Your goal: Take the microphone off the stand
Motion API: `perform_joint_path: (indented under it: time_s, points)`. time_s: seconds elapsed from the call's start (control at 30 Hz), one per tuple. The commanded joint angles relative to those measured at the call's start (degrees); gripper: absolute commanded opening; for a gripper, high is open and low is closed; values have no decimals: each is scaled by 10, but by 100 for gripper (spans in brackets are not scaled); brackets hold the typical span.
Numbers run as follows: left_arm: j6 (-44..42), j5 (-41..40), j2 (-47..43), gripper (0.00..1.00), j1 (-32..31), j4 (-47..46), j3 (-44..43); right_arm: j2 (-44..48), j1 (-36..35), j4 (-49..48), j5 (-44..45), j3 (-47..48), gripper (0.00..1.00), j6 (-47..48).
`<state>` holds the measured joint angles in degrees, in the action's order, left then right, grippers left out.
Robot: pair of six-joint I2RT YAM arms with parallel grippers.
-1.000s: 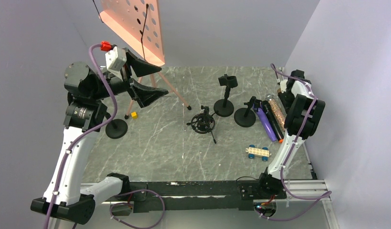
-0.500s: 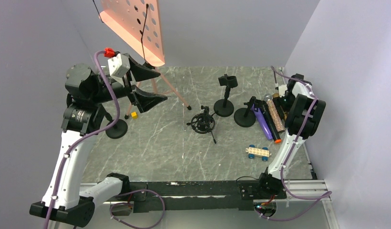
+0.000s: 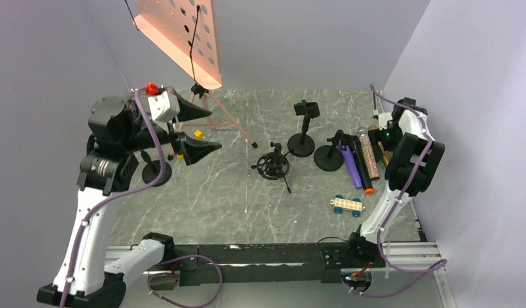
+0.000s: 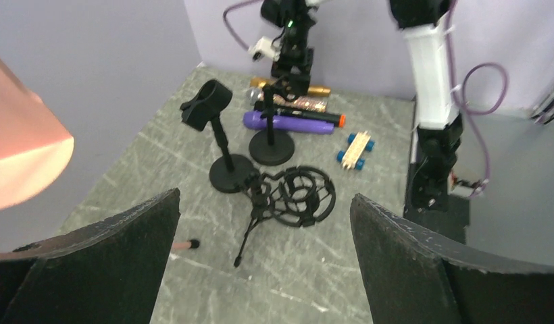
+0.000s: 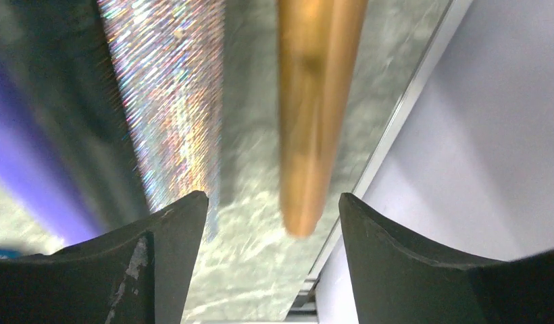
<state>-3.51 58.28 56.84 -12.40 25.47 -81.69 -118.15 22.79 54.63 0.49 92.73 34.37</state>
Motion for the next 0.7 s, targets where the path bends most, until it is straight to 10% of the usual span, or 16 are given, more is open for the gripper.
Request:
perform_joint_path:
  time_s: [0.0,0.33,0.4,0.67]
  points:
    - [-80,-35,-68,99,1,72,41,111,0,82,-55,-9,76,-17]
    - [-24,-411,-277,99,2,122,261,253,-3,149,-236,17,81,-26]
    - [-31,-489,-307,99,14,138,280,317,-3,67,-345,-20,99,-73]
    - [-22,-704,-241,99,129,85,314,496,-141,-254,-494,-224,100,-179]
